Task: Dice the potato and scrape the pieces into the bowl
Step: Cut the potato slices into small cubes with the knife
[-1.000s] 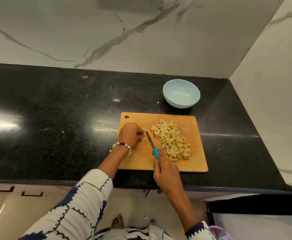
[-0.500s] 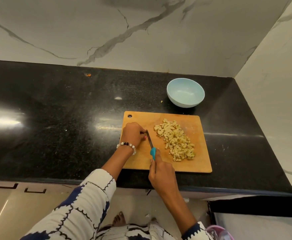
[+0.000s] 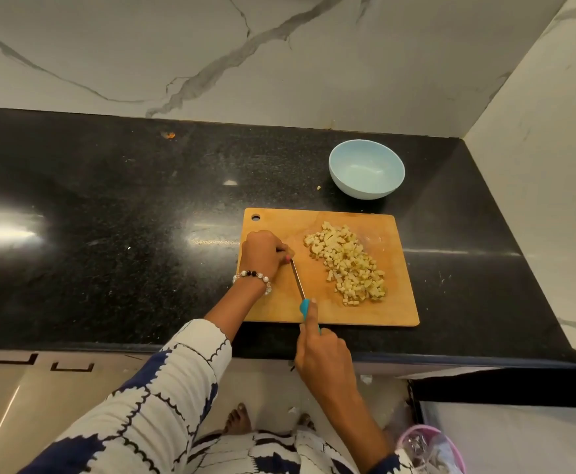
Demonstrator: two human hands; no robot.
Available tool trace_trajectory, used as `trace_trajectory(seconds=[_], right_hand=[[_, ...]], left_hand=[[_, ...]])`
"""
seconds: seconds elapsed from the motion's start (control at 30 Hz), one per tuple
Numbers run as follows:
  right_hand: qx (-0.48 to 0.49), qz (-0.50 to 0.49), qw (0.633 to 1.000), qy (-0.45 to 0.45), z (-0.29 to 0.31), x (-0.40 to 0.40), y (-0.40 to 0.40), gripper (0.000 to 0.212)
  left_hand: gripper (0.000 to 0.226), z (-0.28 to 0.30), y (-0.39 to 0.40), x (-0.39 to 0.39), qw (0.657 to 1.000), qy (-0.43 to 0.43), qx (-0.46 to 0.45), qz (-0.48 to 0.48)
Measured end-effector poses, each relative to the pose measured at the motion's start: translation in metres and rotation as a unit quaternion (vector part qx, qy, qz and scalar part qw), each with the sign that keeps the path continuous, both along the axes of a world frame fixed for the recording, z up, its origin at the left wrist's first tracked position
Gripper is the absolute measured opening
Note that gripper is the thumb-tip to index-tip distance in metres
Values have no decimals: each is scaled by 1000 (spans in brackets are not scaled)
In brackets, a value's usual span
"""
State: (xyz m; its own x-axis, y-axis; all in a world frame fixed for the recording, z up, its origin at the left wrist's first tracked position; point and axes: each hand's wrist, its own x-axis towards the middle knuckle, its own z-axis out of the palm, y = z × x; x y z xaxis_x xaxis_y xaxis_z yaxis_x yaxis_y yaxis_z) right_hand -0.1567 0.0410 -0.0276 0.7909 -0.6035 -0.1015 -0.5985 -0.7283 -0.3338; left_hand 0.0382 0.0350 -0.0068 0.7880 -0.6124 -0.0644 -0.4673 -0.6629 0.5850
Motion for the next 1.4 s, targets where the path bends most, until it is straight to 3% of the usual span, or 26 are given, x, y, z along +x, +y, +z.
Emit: trace_trajectory(seconds=[0.23, 0.7, 0.93, 1.07, 1.2, 1.4], right_hand=[[63, -23, 994, -85, 20, 17, -13, 55], [30, -3, 999, -21, 12, 48, -17, 56], [23, 19, 999, 44, 13, 25, -6, 61], [32, 15, 999, 34, 18, 6, -1, 58], [46, -3, 998, -33, 28, 16, -12, 56], [37, -3, 999, -7, 25, 37, -16, 55]], left_hand=[[24, 1, 2, 2, 1000, 10, 16, -1], [18, 0, -2, 1, 997, 58, -16, 56], [21, -3, 2, 2, 998, 31, -6, 45], [22, -1, 2, 0, 999, 27, -5, 47], [21, 1, 3, 0, 997, 40, -4, 62], [23, 0, 6, 3, 997, 41, 1, 63]])
